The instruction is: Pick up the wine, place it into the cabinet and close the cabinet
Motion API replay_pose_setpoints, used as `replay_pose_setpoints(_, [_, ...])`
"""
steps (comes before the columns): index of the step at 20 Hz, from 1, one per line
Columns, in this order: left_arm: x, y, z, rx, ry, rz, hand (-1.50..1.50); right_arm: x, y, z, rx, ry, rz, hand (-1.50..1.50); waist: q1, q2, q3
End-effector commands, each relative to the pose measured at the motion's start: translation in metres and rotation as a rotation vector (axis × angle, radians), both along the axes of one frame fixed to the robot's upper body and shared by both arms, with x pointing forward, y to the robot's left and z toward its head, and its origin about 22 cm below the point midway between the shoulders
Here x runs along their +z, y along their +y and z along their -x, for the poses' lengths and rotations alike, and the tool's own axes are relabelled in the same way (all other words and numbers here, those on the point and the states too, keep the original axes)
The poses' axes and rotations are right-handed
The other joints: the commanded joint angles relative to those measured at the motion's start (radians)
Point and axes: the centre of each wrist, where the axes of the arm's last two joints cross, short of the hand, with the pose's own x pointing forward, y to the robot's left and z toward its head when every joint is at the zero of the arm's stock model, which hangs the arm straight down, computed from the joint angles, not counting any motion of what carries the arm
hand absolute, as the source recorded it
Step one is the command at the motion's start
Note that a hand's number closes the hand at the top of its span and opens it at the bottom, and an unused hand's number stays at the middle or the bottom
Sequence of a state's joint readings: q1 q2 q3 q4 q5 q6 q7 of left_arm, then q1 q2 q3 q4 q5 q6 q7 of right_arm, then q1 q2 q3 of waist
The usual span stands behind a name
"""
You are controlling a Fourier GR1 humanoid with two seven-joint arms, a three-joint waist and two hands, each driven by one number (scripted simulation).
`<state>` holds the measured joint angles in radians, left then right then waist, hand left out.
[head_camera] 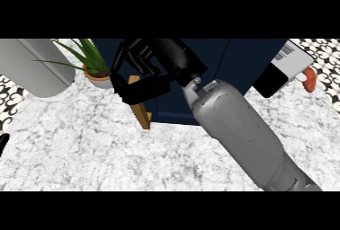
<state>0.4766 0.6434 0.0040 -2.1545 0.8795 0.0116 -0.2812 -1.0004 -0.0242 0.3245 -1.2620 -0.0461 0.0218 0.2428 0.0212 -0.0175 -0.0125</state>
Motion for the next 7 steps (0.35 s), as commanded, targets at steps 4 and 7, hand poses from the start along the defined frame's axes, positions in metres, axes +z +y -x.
replay_pose_setpoints(4, [-0.012,-0.012,-0.009,0.018,-0.003,0.011,-1.5,0.008,-0.068,-0.049,-0.218,-0.015,0.01,1.5,-0.01,0.033,0.011])
replay_pose_setpoints(7, [-0.02,-0.019,-0.019,0.014,-0.004,0.01,-1.5,-0.001,-0.056,-0.048,-0.194,-0.009,0.016,1.5,-0.019,0.035,0.011])
